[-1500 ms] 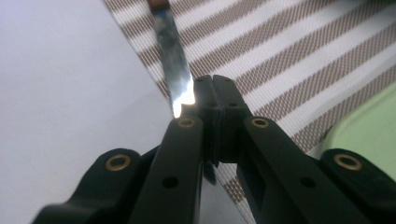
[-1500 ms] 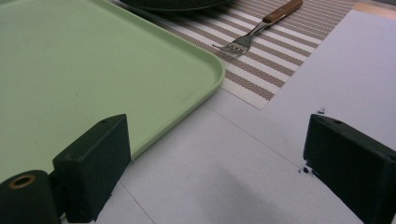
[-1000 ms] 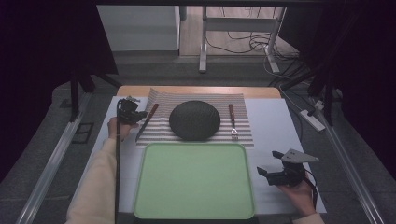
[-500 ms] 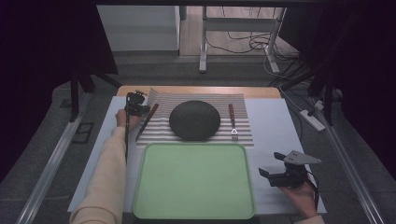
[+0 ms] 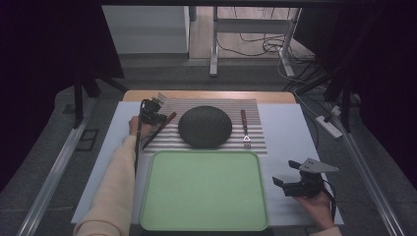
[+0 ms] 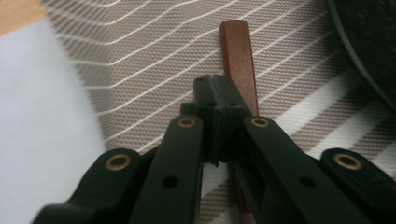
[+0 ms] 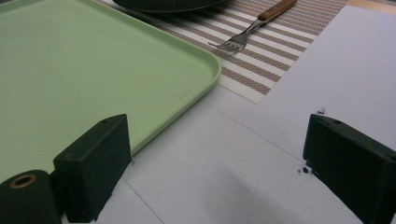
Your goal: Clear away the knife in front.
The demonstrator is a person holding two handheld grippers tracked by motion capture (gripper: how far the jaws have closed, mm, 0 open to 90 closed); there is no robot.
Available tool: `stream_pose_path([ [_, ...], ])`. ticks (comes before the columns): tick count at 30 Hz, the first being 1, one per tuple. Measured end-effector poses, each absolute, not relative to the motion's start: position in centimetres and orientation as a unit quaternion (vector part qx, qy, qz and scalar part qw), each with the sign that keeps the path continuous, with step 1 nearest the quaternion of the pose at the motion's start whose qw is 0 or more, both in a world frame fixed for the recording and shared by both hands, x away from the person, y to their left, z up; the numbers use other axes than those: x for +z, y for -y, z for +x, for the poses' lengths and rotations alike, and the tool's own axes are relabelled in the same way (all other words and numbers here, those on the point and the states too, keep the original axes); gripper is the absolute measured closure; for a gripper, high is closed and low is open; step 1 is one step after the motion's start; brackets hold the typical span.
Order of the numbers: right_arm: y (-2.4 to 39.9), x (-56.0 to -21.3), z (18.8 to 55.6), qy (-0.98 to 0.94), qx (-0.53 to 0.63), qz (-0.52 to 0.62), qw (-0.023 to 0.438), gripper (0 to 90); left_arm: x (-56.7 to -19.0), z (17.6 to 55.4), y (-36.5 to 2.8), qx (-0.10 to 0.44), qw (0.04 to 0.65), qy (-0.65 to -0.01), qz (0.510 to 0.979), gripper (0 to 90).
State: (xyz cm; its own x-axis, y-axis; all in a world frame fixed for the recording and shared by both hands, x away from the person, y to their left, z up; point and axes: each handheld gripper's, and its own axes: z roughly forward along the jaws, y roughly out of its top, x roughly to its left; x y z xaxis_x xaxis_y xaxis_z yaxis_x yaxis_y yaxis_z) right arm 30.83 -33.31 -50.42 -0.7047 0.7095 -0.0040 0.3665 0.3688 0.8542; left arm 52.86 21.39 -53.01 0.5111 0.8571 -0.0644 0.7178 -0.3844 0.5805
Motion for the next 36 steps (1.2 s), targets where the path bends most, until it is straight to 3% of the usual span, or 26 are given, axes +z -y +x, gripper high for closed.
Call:
stream_pose_path([
  [8, 33.4, -50.4, 30.8, -0.804, 0.452, 0.336, 0.19, 7.6, -51.8, 52.3, -21.1, 0.135, 0.281, -0.468, 0.827, 86.3],
  [9, 33.4, -50.4, 30.8, -0.804, 0.452, 0.336, 0.19, 7.6, -51.4, 52.2, -21.3, 0.139, 0.284, -0.465, 0.827, 81.4],
  [10, 33.4, -50.4, 30.7, -0.804, 0.453, 0.336, 0.189, 7.6, -51.0, 52.0, -21.4, 0.143, 0.283, -0.462, 0.828, 70.0],
  [11, 33.4, -50.4, 30.7, -0.804, 0.453, 0.336, 0.189, 7.6, -50.6, 51.9, -21.6, 0.146, 0.28, -0.457, 0.832, 70.0],
  [12, 33.4, -50.4, 30.7, -0.804, 0.453, 0.336, 0.189, 7.6, -49.9, 51.5, -21.7, 0.142, 0.279, -0.447, 0.838, 56.1],
  [14, 33.4, -50.4, 30.7, -0.804, 0.453, 0.336, 0.189, 7.6, -49.4, 51.2, -21.8, 0.134, 0.271, -0.441, 0.845, 44.4],
  [19, 33.4, -50.4, 30.8, -0.803, 0.455, 0.335, 0.19, 7.6, -49.0, 50.9, -21.7, 0.108, 0.249, -0.435, 0.859, 30.3],
  [31, 33.3, -50.4, 30.8, -0.806, 0.45, 0.335, 0.187, 7.6, -50.1, 51.4, -21.0, 0.081, 0.195, -0.43, 0.878, 25.7],
  [36, 33.4, -50.4, 30.8, -0.806, 0.45, 0.337, 0.187, 7.6, -50.7, 51.7, -20.3, 0.074, 0.166, -0.422, 0.888, 33.2],
])
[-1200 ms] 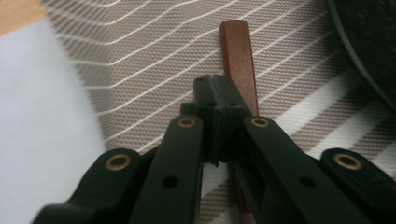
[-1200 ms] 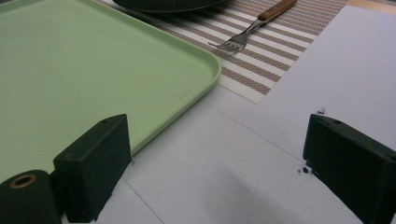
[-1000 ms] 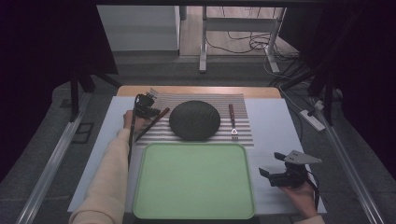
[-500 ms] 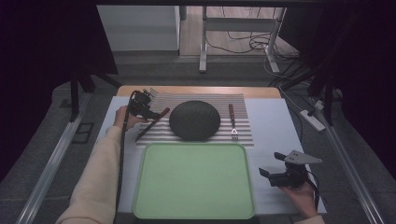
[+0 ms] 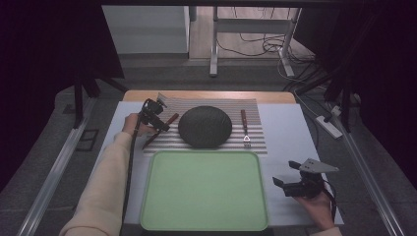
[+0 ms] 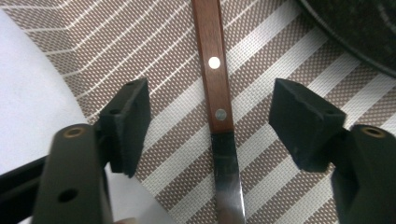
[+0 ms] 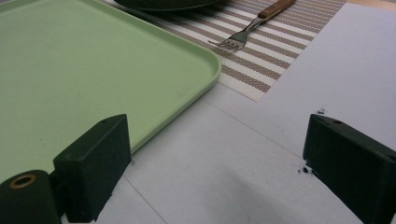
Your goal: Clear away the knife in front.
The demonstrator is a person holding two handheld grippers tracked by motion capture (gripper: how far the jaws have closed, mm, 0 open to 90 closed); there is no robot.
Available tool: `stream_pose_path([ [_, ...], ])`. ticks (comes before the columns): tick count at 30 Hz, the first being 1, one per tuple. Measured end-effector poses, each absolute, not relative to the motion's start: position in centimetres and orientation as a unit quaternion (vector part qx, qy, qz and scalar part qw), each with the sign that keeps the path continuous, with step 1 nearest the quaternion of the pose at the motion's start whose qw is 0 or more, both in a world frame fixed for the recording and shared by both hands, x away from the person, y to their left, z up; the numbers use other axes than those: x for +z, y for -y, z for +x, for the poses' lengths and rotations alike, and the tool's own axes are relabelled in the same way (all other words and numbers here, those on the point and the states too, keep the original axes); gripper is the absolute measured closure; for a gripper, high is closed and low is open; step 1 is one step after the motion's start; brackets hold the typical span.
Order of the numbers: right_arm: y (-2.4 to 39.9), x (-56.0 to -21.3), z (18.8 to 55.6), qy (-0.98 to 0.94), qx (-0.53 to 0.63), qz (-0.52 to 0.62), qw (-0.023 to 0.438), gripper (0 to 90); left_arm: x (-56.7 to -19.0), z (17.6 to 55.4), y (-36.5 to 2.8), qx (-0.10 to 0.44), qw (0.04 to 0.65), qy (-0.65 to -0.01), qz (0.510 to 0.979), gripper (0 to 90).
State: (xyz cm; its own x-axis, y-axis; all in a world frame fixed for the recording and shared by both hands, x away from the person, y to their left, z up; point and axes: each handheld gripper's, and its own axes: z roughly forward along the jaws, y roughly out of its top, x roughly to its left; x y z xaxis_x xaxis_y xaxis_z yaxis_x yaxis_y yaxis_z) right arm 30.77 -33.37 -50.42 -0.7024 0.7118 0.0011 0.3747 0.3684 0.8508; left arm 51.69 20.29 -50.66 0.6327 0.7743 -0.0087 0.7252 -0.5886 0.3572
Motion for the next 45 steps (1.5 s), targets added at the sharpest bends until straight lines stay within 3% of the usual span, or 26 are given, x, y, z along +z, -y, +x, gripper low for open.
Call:
stream_pose_path([
  [13, 33.4, -50.5, 30.8, -0.806, 0.45, 0.338, 0.187, 7.6, -51.1, 51.9, -20.6, 0.049, 0.156, -0.416, 0.895, 57.1],
  [17, 33.3, -50.5, 30.8, -0.806, 0.448, 0.338, 0.186, 7.6, -51.0, 52.0, -20.1, 0.046, 0.15, -0.401, 0.902, 68.8],
  [23, 33.4, -50.5, 30.8, -0.806, 0.449, 0.338, 0.186, 7.6, -50.8, 52.1, -19.7, 0.035, 0.138, -0.397, 0.907, 77.1],
  [45, 33.6, -50.5, 30.7, -0.806, 0.448, 0.339, 0.185, 7.6, -50.4, 51.7, -19.1, 0.064, 0.107, -0.382, 0.916, 77.8],
])
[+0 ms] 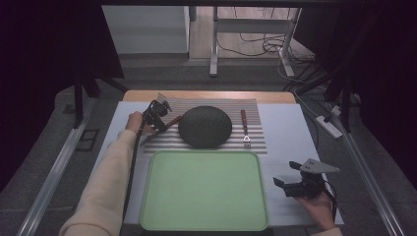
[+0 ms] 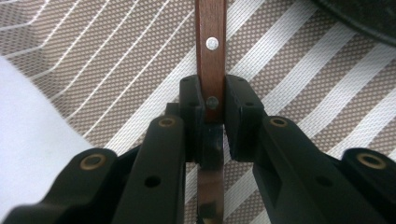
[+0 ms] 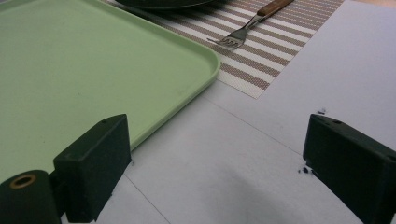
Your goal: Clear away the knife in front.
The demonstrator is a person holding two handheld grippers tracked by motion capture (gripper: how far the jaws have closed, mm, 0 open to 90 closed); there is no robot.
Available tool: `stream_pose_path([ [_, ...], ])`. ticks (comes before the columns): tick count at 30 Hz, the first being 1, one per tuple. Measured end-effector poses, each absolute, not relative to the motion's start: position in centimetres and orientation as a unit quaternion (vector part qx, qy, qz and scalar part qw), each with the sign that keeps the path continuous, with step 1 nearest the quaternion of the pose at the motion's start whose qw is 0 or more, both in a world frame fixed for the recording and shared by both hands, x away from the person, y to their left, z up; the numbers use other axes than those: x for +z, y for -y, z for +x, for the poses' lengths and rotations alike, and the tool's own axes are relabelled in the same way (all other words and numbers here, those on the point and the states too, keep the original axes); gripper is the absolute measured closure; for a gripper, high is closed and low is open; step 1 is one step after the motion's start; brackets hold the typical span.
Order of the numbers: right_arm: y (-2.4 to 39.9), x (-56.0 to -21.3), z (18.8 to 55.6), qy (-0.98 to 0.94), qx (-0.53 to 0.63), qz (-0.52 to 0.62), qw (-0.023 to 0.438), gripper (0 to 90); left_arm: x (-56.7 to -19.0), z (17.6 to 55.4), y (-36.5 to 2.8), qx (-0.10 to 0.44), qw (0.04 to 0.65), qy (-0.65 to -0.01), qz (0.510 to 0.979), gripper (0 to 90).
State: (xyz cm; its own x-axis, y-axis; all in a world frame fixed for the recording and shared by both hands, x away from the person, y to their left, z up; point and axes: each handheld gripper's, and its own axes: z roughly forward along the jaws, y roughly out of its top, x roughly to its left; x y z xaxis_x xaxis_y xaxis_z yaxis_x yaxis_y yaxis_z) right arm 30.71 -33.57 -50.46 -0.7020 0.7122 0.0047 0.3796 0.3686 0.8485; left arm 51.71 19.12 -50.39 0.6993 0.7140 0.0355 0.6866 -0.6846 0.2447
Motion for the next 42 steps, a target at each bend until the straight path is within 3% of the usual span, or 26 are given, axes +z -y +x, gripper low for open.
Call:
stream_pose_path([
  [16, 33.5, -50.5, 30.8, -0.807, 0.447, 0.339, 0.186, 7.6, -48.7, 50.4, -21.3, 0.073, 0.132, -0.396, 0.906, 77.9],
  [42, 33.5, -50.5, 30.7, -0.808, 0.444, 0.339, 0.188, 7.6, -46.3, 46.4, -20.8, 0.083, 0.156, -0.358, 0.917, 77.9],
])
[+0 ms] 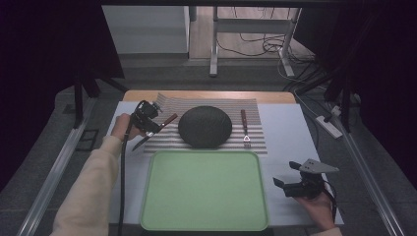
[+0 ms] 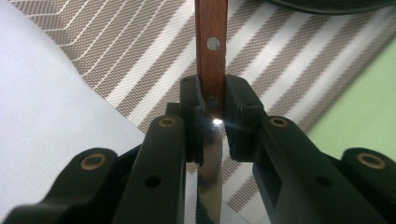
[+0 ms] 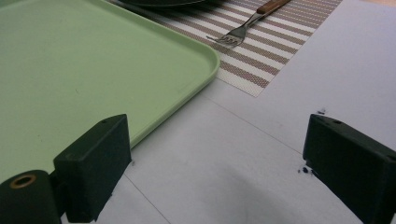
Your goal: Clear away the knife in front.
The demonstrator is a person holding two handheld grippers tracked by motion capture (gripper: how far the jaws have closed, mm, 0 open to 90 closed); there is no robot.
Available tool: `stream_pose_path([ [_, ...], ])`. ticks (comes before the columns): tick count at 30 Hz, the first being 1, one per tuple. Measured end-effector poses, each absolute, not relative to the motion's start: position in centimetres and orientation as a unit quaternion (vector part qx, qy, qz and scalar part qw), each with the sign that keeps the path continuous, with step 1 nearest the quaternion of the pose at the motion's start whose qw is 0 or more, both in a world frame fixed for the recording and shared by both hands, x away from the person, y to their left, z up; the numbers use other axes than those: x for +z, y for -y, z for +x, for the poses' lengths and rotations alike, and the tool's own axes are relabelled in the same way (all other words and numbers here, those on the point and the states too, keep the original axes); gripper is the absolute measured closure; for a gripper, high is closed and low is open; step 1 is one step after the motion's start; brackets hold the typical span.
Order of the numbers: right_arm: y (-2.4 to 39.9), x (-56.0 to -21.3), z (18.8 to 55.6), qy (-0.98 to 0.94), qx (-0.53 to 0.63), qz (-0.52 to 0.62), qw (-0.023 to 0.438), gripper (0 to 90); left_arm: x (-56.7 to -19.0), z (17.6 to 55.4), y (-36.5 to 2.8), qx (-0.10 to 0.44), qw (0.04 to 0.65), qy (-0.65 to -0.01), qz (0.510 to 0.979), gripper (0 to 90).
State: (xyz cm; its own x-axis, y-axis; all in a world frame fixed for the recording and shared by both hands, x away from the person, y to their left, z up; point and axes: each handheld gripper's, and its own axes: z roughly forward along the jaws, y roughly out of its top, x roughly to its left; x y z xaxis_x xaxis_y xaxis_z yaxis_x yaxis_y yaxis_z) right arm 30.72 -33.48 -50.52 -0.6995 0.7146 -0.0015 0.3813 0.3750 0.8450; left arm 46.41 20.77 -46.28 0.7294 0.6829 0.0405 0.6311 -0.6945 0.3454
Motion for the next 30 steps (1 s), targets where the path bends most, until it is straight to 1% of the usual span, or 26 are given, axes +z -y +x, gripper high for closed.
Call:
stream_pose_path([
  [15, 33.4, -50.5, 30.7, -0.808, 0.443, 0.34, 0.188, 7.6, -45.3, 42.5, -19.4, 0.083, 0.179, -0.327, 0.924, 77.9],
  [30, 33.5, -50.6, 30.8, -0.806, 0.445, 0.343, 0.186, 7.6, -44.4, 38.1, -16.7, 0.07, 0.202, -0.288, 0.933, 77.9],
])
